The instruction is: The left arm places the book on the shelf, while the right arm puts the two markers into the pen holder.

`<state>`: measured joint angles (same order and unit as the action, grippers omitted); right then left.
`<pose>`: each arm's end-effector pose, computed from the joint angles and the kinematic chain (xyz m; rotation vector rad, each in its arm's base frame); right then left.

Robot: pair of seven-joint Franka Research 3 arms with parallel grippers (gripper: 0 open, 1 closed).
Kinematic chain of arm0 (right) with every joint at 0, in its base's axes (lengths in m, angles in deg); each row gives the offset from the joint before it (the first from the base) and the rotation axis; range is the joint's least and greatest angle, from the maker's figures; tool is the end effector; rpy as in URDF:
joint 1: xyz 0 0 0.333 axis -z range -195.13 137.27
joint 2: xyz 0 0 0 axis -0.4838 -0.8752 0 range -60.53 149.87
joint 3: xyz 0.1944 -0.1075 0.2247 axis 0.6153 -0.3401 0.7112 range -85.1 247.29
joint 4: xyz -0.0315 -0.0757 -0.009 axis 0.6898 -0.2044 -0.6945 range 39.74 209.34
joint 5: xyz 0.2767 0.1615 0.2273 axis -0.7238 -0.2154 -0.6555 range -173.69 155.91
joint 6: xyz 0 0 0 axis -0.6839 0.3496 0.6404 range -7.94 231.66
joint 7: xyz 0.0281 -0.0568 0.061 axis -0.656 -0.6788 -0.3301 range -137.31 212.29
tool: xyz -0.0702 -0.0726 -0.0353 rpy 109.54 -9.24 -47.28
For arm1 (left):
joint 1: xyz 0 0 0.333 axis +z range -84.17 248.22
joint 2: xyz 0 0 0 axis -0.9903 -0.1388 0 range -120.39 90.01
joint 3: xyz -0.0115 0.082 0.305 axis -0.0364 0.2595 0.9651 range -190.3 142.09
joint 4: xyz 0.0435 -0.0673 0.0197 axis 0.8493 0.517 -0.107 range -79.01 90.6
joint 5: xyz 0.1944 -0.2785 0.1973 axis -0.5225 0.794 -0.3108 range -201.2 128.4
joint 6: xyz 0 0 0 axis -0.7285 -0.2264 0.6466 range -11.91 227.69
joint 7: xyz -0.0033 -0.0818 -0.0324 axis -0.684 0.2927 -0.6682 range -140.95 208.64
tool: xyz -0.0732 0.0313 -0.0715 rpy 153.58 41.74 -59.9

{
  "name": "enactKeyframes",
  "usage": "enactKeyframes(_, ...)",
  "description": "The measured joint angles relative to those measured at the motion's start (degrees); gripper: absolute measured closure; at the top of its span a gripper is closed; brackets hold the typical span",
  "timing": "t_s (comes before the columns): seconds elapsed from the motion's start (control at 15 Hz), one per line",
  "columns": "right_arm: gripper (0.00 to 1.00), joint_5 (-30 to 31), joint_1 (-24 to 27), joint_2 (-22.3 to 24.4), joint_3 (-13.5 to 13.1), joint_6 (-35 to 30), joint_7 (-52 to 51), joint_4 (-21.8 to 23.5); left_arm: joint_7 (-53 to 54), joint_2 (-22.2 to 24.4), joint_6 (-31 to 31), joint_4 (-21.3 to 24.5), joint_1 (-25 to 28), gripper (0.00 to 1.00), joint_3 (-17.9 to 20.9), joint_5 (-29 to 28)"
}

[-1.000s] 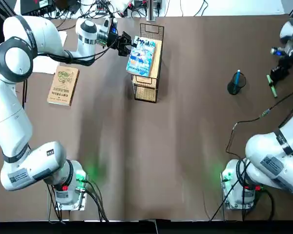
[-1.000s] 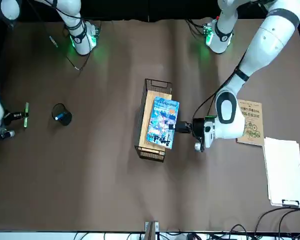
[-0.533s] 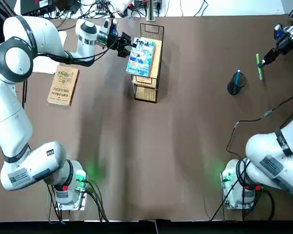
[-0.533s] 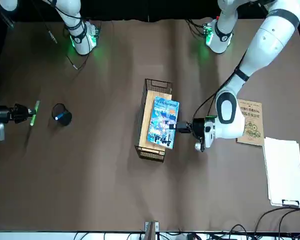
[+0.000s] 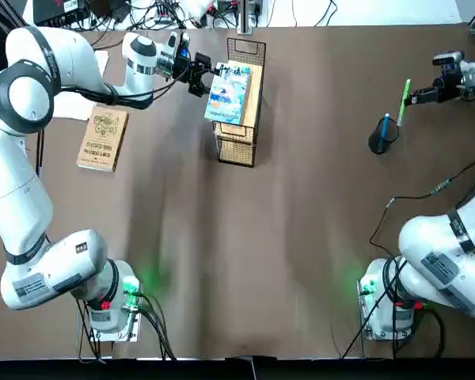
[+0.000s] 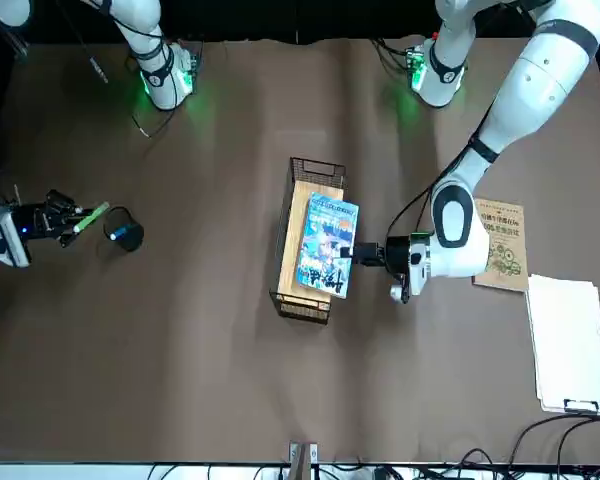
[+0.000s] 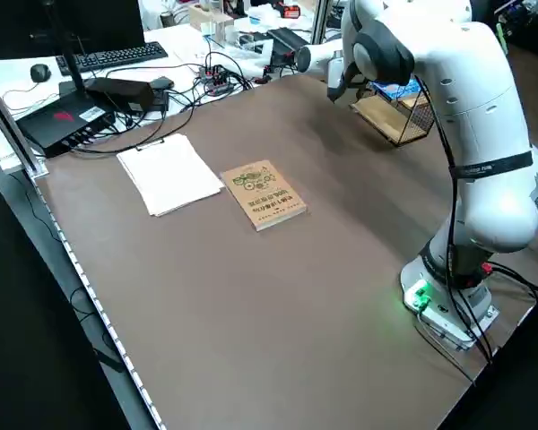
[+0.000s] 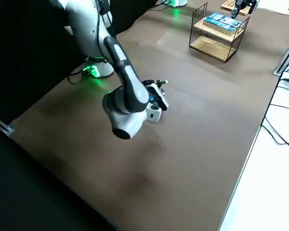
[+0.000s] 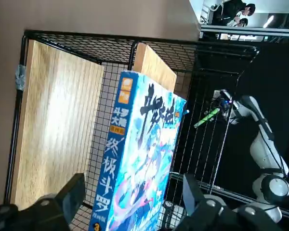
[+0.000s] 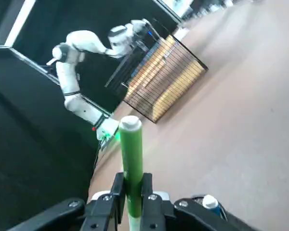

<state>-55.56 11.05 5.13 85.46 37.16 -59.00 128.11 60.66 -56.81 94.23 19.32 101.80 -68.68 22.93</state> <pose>0.5147 -0.2575 0.2222 -1.6204 -0.7382 -0.4087 0.5974 -0.2500 0.2428 1.9411 0.0513 -0.1829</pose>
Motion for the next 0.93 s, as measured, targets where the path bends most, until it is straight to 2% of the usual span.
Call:
enactKeyframes(0.07,0.83,-0.41,0.47,-0.70,0.00,-0.05,-2.95,0.50,0.00,-0.02,0.00,0.05,0.00,0.09,0.03,0.00)
enactKeyframes(0.2,0.83,-0.80,1.14,-2.44,0.00,-0.05,-7.52,0.75,0.00,-0.02,0.00,0.08,0.04,0.01,0.41,0.00)
enactKeyframes(0.4,0.83,-0.98,1.48,-4.57,0.01,0.27,-10.44,0.75,-0.06,-0.02,0.00,0.05,1.32,0.00,0.80,0.00)
enactKeyframes(0.67,0.83,-0.99,1.49,-5.01,0.04,2.36,-10.99,0.74,-0.33,0.03,-2.70,0.00,6.51,0.00,0.87,-0.41)
enactKeyframes(0.73,0.82,-0.99,1.49,-5.02,0.03,2.42,-11.00,0.74,-1.50,0.13,-4.76,-0.03,8.16,0.00,0.95,-2.65)
enactKeyframes(0.8,0.78,-0.99,1.49,-5.04,0.03,2.56,-10.97,0.73,-8.22,0.34,-10.08,-0.58,11.68,0.00,1.05,-12.50)
enactKeyframes(0.93,0.59,-0.99,1.50,-5.04,0.00,2.70,-10.93,0.59,-15.03,0.46,-16.50,-2.86,14.99,0.00,0.98,-22.11)
